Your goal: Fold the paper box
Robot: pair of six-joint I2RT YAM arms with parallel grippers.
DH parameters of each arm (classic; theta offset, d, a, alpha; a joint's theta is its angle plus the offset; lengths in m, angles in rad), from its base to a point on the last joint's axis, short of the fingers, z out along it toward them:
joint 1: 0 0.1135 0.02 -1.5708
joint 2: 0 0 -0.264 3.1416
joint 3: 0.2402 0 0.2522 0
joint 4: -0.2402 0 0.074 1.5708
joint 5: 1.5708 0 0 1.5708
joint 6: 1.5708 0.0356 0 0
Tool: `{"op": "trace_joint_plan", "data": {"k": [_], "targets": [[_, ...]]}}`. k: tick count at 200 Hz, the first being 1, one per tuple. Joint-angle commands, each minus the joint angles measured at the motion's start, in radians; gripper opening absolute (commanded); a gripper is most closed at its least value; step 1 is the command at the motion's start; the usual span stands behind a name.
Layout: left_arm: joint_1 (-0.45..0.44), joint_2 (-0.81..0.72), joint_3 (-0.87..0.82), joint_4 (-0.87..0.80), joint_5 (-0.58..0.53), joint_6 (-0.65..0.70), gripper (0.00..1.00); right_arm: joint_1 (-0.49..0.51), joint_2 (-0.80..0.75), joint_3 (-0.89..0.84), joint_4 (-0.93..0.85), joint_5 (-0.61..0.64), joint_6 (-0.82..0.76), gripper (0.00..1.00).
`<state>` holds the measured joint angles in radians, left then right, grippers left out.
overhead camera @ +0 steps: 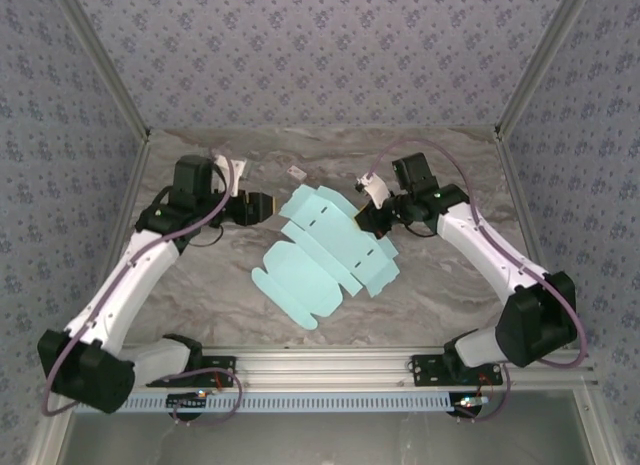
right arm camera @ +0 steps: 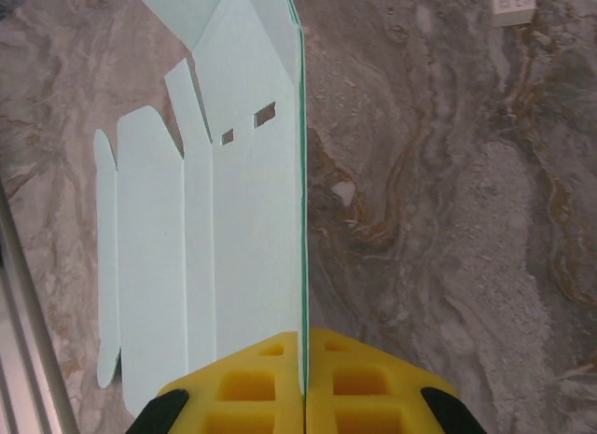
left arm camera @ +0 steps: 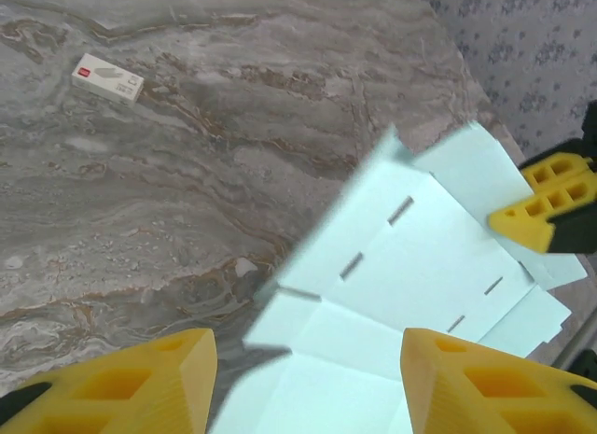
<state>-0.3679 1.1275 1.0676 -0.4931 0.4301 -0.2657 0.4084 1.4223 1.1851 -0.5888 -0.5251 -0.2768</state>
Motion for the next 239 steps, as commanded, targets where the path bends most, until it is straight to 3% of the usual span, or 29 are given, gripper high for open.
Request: {"op": "trace_joint_plan", "data": {"k": [1,36,83,151,239], "targets": [[-0.084,-0.065,-0.091,0.133,-0.091,-0.071,0.54,-0.021,0.037,0.054,-0.024,0.072,0.04,0.0],[-0.26,-0.046,-0.26,0.375,-0.138,-0.117,0.54,-0.04,0.111,0.081,-0.034,0.09,0.024,0.0],[-0.385,0.241,-0.253,0.549,-0.195,-0.073,0.51,-0.064,0.204,0.104,-0.046,0.112,0.011,0.0],[-0.395,0.555,-0.18,0.696,-0.18,-0.05,0.49,-0.079,0.326,0.167,-0.084,0.117,-0.001,0.0],[-0.395,0.714,-0.193,0.76,-0.19,-0.061,0.45,-0.083,0.377,0.192,-0.083,0.125,0.0,0.0]]}}
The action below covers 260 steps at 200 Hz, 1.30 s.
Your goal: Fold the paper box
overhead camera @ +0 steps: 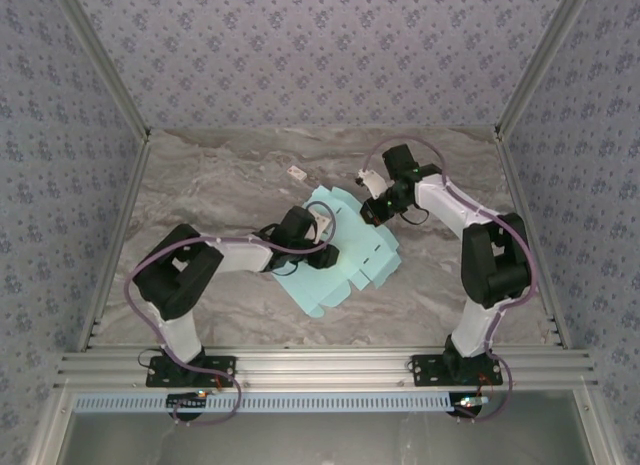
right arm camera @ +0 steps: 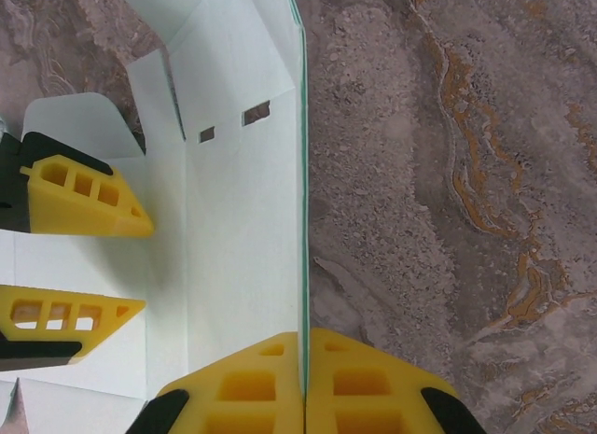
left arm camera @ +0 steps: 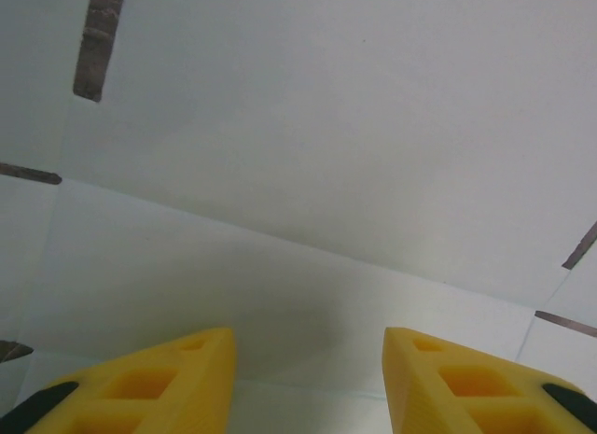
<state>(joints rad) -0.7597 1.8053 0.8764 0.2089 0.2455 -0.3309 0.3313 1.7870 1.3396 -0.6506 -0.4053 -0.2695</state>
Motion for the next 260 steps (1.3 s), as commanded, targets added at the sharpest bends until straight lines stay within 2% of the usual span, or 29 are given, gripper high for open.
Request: {"op": "trace_joint_plan", "data": {"k": [1,55,167,221,260], "targets": [[-0.003,0.039,-0.002,0.059,-0.004,0.004,0.44,-0.006,0.013,0.038,-0.021,0.005,-0.007,0.0],[-0.003,0.11,-0.054,0.195,-0.007,-0.067,0.42,0.039,-0.012,0.006,0.045,0.085,0.067,0.0],[-0.003,0.183,-0.154,0.458,-0.028,-0.201,0.41,0.213,-0.117,-0.12,0.212,0.197,0.246,0.0],[-0.003,0.205,-0.162,0.503,-0.022,-0.215,0.42,0.276,-0.121,-0.2,0.304,0.21,0.341,0.0],[-0.003,0.197,-0.17,0.509,-0.022,-0.214,0.42,0.286,-0.104,-0.206,0.301,0.243,0.349,0.0]]}}
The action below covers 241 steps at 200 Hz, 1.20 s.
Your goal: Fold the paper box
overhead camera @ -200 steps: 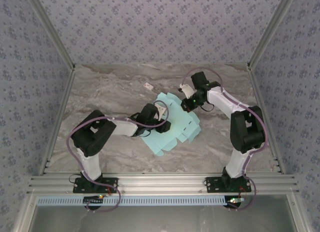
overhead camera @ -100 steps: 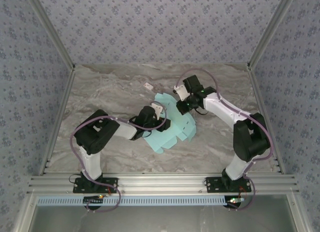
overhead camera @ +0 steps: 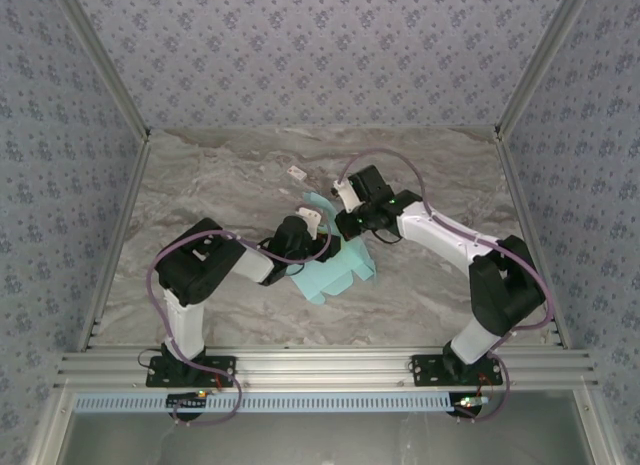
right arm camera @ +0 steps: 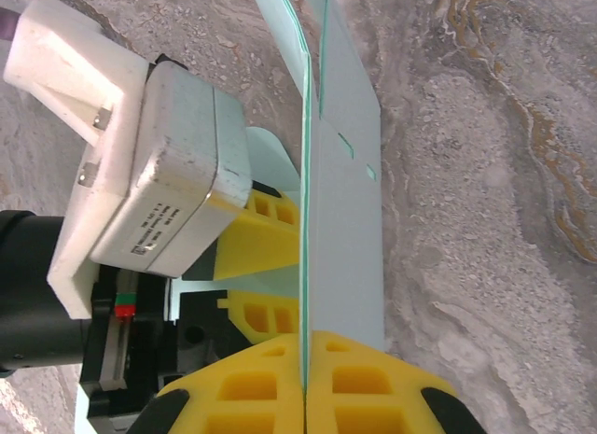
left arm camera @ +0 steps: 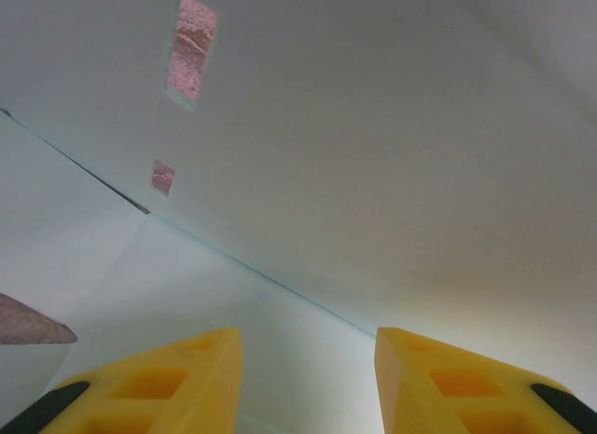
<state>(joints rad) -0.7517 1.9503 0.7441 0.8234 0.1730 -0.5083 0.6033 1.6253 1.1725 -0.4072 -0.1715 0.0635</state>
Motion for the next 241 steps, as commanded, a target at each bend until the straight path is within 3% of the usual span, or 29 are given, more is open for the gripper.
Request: {"op": "trace_joint_plan", "data": {"k": [1,127,241], "targets": [[-0.011,0.051,-0.038,-0.106,0.05,-0.036,0.42,0.013,0.059,-0.039,0.056,0.011,0.016,0.0],[-0.01,-0.151,-0.057,-0.205,0.002,-0.012,0.48,0.0,0.035,0.079,-0.025,0.304,-0.26,0.0],[0.072,-0.365,-0.184,-0.267,-0.03,-0.043,0.5,0.109,0.052,-0.025,0.172,0.656,-0.543,0.0]]}}
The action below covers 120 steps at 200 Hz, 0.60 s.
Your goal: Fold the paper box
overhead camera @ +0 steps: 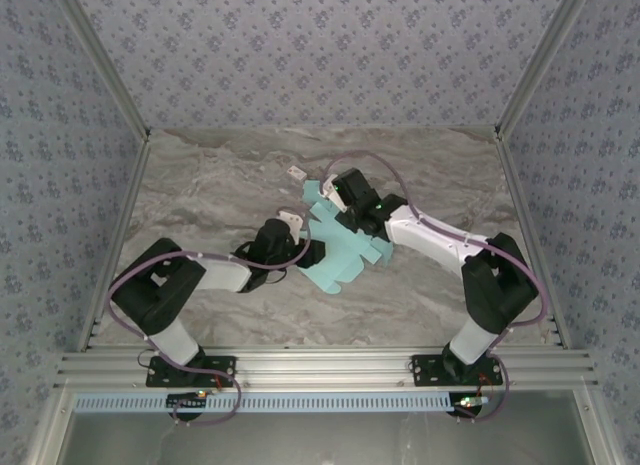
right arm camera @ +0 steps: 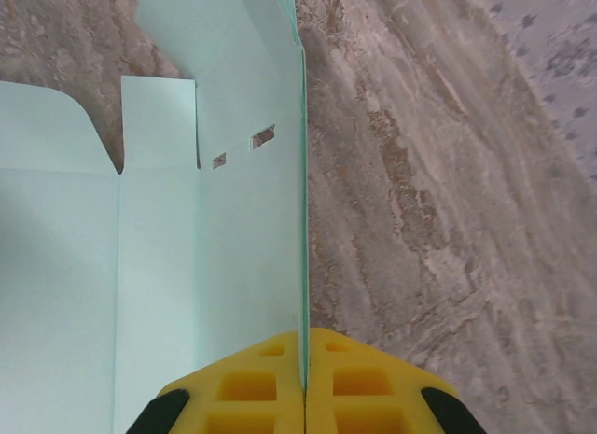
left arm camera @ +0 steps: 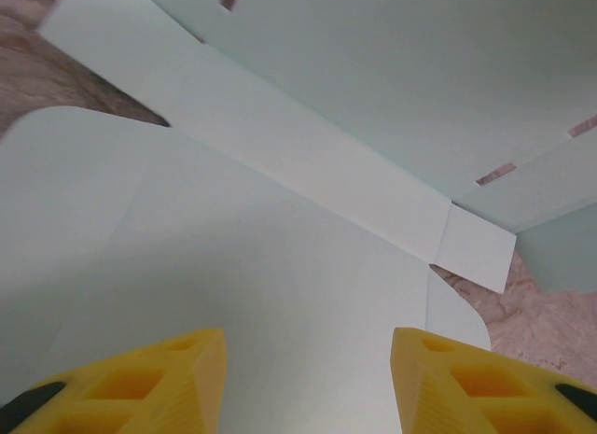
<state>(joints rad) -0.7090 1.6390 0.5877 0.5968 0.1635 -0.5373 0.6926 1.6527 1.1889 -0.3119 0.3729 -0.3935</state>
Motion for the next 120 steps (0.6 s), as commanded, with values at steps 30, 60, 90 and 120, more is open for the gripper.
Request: {"op": "trace_joint_plan", "data": {"k": [30,60,90,120], "targets": [[0.057,-0.079,-0.047,-0.074,-0.013,-0.003,0.5,0.042,0.04,-0.08,0.163,0.176,-0.147,0.0],[0.062,-0.071,-0.055,-0.082,-0.007,-0.001,0.49,0.065,0.062,-0.117,0.245,0.236,-0.212,0.0],[0.063,-0.032,-0.058,-0.07,-0.008,0.004,0.49,0.083,0.097,-0.148,0.318,0.302,-0.272,0.0],[0.063,0.014,-0.066,-0.037,-0.007,-0.001,0.48,0.101,0.12,-0.187,0.408,0.353,-0.325,0.0]]}}
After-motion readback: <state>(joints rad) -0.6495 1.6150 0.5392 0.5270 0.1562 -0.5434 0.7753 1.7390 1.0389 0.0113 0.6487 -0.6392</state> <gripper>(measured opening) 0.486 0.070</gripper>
